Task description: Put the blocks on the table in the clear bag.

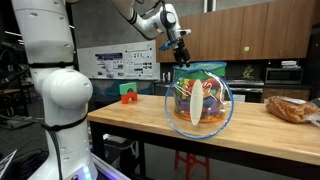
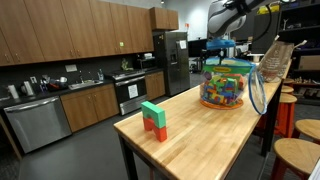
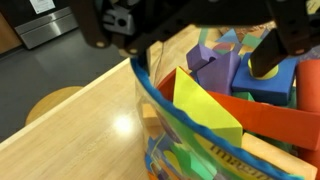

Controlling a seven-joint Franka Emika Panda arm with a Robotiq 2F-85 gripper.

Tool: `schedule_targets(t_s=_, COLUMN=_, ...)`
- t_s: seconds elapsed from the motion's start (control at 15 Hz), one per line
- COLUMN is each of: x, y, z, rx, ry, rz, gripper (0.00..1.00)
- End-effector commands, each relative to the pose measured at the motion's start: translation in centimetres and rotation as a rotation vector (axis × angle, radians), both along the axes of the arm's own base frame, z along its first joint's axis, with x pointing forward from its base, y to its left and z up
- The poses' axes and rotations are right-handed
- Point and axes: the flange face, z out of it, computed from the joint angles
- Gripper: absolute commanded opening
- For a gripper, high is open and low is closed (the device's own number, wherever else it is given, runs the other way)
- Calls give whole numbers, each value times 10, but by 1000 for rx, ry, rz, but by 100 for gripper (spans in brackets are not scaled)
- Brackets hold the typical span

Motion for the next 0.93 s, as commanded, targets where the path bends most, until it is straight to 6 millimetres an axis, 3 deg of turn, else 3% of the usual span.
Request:
schedule_targets(t_s=0.0, x=-12, y=21, z=26, rx=-41, ry=-39, rz=-24, gripper=100)
schedule_targets(t_s=0.27, x=-23, y=51, z=49, rx=-78, ry=-82, rz=-16, gripper=100)
schedule_targets(t_s=0.47, x=-27, y=81, z=55, rx=-65, ry=-83, rz=50, gripper=100)
schedule_targets(t_s=0.87, x=-26, y=150, z=21, rx=41, ry=-40, rz=292, gripper=100)
